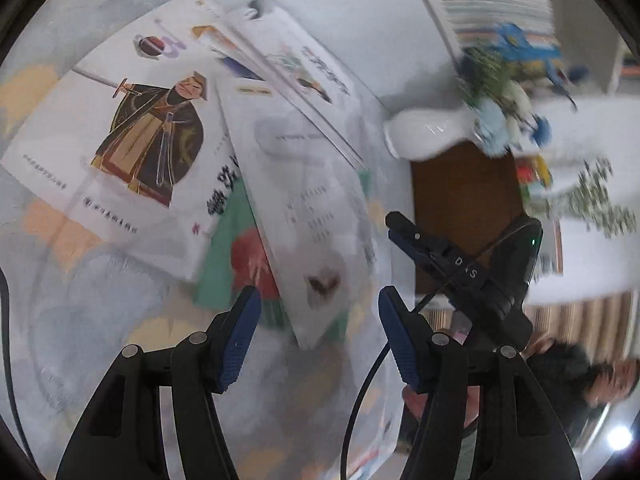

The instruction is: Organize books

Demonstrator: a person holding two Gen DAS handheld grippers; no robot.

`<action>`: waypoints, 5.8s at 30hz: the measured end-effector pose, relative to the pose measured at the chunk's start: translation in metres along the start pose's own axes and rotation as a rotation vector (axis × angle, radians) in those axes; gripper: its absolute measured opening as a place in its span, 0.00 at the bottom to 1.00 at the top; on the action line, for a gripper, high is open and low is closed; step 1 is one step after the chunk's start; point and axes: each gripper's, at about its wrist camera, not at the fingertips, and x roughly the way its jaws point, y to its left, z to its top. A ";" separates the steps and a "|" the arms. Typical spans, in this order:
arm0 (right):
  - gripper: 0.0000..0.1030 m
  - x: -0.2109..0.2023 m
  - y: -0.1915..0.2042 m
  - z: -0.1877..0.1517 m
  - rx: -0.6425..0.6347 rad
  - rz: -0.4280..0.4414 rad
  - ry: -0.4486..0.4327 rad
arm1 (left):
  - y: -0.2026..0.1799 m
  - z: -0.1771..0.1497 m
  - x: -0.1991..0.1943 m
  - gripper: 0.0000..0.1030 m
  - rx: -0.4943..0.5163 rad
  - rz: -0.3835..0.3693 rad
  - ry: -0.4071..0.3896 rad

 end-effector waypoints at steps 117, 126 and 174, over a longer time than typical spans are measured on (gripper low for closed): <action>0.56 0.021 0.102 -0.229 -0.102 0.623 0.670 | 0.140 -0.236 -0.169 0.15 -0.323 -0.063 -0.299; 0.65 0.038 0.085 -0.219 0.042 0.749 0.688 | 0.149 -0.229 -0.164 0.15 -0.429 -0.280 -0.247; 0.36 0.057 0.441 -0.143 -0.504 0.447 0.262 | 0.218 0.015 -0.326 0.26 -0.028 0.106 -0.307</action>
